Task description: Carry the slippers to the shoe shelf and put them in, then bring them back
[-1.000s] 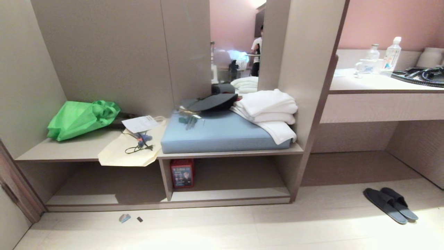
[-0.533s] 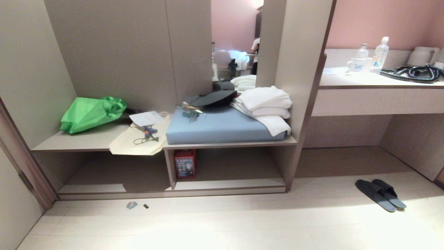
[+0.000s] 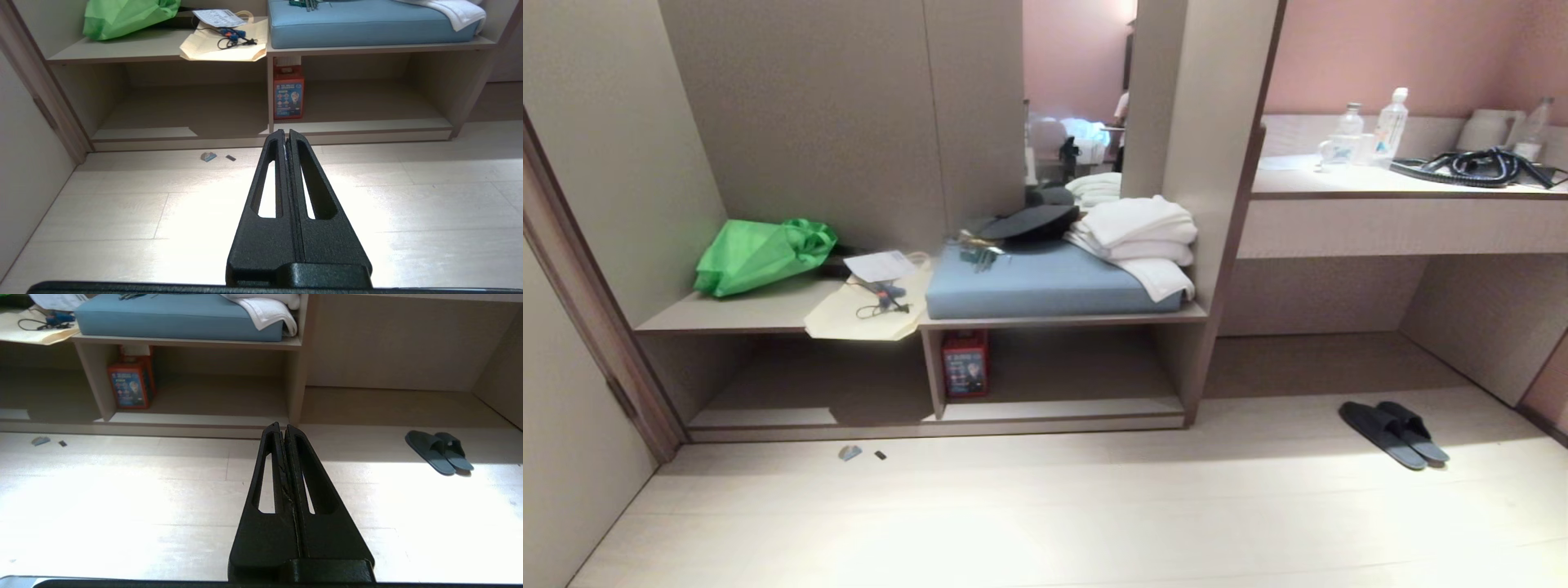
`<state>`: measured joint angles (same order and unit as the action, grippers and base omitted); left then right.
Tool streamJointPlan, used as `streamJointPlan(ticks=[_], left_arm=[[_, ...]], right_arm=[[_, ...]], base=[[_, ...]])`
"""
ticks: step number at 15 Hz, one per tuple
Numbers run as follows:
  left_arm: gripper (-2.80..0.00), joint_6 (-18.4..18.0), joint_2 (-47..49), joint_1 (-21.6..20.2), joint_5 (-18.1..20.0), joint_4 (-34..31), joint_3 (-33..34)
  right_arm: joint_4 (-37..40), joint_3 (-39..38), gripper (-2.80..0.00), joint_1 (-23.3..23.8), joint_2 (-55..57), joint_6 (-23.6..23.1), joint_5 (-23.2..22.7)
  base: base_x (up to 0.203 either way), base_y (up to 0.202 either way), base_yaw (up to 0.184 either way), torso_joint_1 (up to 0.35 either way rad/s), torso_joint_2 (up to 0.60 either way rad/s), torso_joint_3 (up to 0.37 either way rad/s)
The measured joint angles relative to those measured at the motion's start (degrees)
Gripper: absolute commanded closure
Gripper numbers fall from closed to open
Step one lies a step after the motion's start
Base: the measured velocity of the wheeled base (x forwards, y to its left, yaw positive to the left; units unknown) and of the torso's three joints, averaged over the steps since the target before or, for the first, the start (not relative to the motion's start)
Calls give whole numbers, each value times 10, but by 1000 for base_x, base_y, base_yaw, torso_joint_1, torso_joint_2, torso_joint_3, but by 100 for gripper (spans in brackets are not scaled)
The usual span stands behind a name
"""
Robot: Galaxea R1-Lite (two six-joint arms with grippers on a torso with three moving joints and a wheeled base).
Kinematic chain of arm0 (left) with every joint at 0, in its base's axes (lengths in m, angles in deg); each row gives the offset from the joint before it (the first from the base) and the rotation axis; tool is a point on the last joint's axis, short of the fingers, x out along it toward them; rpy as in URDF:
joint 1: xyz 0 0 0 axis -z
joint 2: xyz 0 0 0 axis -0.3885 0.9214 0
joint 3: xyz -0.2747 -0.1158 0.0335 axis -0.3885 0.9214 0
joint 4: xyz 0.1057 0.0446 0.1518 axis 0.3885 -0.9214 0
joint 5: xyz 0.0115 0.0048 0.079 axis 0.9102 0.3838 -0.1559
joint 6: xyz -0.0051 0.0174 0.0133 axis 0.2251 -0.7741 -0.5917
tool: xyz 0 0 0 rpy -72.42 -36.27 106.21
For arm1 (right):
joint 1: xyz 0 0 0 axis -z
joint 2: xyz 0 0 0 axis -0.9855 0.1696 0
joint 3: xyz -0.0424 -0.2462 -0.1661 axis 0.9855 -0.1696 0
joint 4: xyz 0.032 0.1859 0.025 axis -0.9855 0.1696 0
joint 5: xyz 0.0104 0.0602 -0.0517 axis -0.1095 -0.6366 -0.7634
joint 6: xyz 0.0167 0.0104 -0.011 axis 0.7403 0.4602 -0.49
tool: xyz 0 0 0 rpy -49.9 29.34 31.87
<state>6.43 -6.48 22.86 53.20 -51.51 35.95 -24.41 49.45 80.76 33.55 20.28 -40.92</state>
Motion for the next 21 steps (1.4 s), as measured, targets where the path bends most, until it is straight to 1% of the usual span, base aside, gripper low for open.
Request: streamJointPlan(ticks=[21], left_arm=[[0, 0, 0, 0, 0, 0, 0]], right_arm=[[0, 0, 0, 0, 0, 0, 0]], base=[[-196, 0, 1, 2, 2, 2]])
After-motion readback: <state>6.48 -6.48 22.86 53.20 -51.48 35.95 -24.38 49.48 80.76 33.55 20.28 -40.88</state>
